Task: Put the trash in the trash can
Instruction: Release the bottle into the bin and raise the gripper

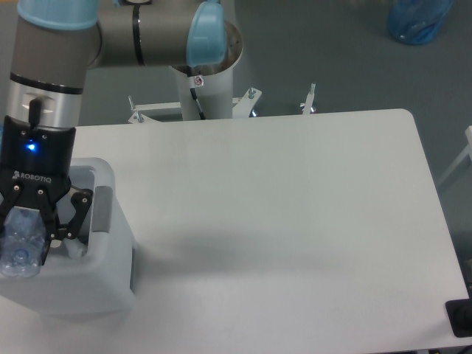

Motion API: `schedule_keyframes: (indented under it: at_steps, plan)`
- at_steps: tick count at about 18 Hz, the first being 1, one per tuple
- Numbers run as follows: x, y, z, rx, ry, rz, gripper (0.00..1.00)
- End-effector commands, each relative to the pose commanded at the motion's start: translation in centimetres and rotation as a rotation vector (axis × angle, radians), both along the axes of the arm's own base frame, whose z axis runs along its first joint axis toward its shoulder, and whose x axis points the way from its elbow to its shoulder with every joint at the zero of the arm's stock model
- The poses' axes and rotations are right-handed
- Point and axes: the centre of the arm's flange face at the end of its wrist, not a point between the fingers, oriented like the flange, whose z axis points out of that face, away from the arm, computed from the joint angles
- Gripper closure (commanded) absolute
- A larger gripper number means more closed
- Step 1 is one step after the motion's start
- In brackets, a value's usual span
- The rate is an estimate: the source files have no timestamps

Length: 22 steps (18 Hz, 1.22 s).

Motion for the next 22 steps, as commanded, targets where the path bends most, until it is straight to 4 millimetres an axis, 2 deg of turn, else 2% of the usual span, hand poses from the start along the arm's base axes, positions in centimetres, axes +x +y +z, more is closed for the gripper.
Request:
schedule_keyframes:
  at_steps: [2, 3, 6, 8, 11, 14, 16, 19, 22]
  plan:
    - [0.0, -0.1, -0.2, -0.005, 0.011, -0.012, 0.04]
    - [0.1, -0.1, 0.0, -0.003, 0.019, -0.017, 0.0]
    - [0.0, -0.2, 0.8, 0.01, 0.029, -0.015, 0.0]
    - [-1.2, -0.5, 1.7, 0.022, 0.044, 0.0, 0.0]
    - [-4.1, -1.5, 2.3, 0.013, 0.12, 0.006, 0.0]
    - [-8.1, -4.2, 5.1, 0.01, 0.227, 0.068, 0.0]
    - [-8.9, -5.6, 5.6, -0.034, 0.309, 0.071, 0.0]
    - [-11.7, -8.6, 6.2, -0.158, 0.456, 0.099, 0.0]
    - [-14.4, -10.7, 6.0, -0.293, 0.543, 0.097, 0.0]
